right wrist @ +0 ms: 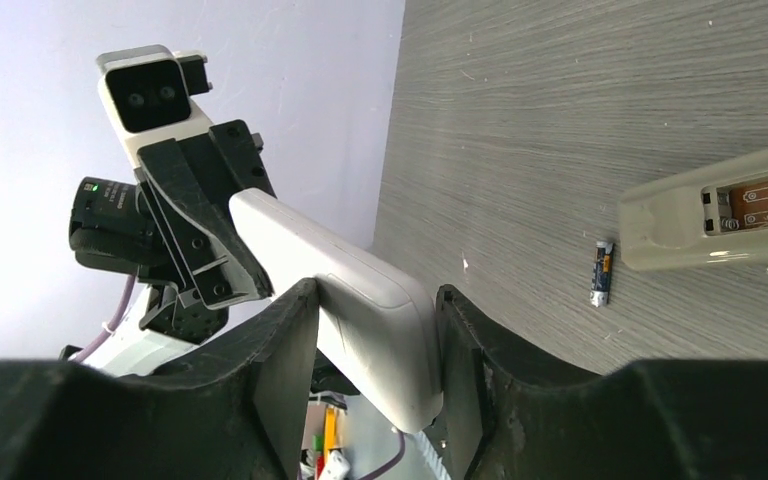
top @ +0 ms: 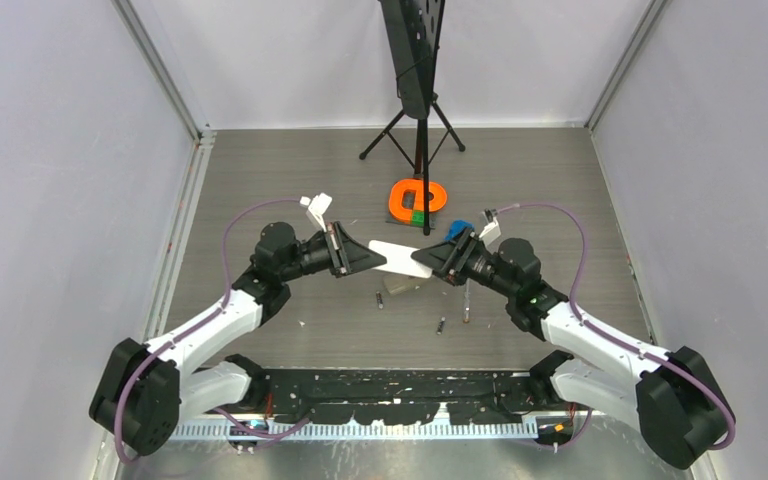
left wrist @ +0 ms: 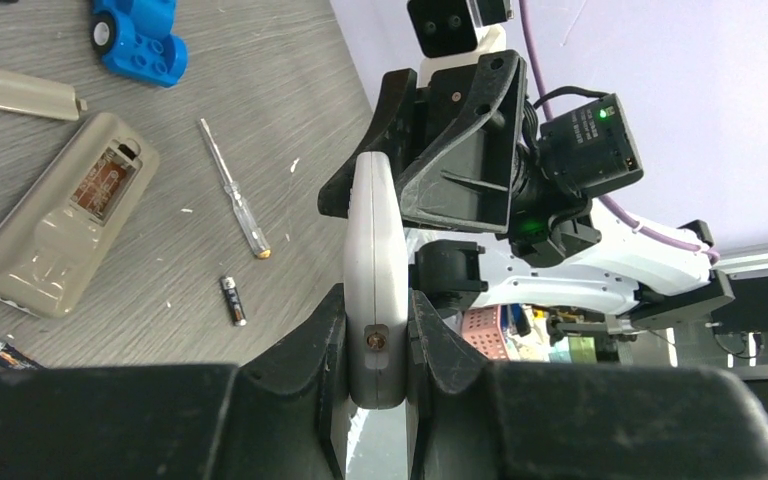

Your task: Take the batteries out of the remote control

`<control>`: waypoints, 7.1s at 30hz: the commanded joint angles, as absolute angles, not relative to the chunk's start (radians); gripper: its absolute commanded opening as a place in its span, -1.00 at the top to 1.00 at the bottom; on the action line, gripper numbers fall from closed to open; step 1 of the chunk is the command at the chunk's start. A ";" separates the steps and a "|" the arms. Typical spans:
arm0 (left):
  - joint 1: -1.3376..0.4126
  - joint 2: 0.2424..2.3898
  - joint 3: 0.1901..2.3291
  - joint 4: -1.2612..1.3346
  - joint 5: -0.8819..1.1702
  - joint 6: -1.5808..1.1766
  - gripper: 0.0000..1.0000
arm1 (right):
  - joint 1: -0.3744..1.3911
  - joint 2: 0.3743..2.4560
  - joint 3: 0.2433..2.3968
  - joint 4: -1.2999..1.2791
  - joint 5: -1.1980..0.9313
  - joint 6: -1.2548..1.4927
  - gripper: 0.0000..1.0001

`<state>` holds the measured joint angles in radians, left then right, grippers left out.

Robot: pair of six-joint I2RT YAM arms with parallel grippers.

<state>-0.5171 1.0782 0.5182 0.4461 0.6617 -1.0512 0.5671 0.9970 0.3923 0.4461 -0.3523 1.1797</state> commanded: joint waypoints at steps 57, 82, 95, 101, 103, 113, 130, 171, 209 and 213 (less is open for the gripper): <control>-0.461 1.127 0.495 0.642 0.758 -1.134 1.00 | 0.563 0.887 0.400 0.339 -0.314 1.099 0.33; -0.457 1.138 0.484 0.681 0.770 -1.162 1.00 | 0.562 0.919 0.409 0.355 -0.308 1.109 -0.11; -0.456 1.115 0.474 0.633 0.738 -1.142 1.00 | 0.561 0.800 0.468 -0.024 -0.147 0.936 0.60; -0.454 1.129 0.475 0.627 0.732 -1.134 1.00 | 0.561 0.767 0.467 -0.066 -0.129 0.933 0.88; -0.454 1.125 0.471 0.600 0.724 -1.124 1.00 | 0.561 0.748 0.473 -0.088 -0.115 0.924 0.88; -0.454 1.060 0.420 0.365 0.659 -1.060 1.00 | 0.558 0.701 0.543 -0.370 0.222 0.872 0.99; -0.587 1.120 0.288 0.421 0.553 -1.117 1.00 | 0.538 0.832 0.603 -0.611 0.260 0.825 0.20; -0.692 1.044 0.291 -0.039 0.236 -1.061 -0.06 | 0.700 1.317 0.699 -0.614 0.379 0.822 0.27; -0.577 1.015 0.557 0.040 0.561 -0.793 -0.99 | 0.700 0.828 0.532 -0.121 -0.466 0.550 0.99; -0.546 1.024 0.541 0.162 0.679 -0.854 -0.98 | 0.700 0.905 0.551 -0.090 -0.631 0.542 0.99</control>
<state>-0.5682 1.0161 0.5381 -0.0242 0.4908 -0.8154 0.6964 0.8562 0.5369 -0.2363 -0.3481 0.5911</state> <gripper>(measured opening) 0.994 0.189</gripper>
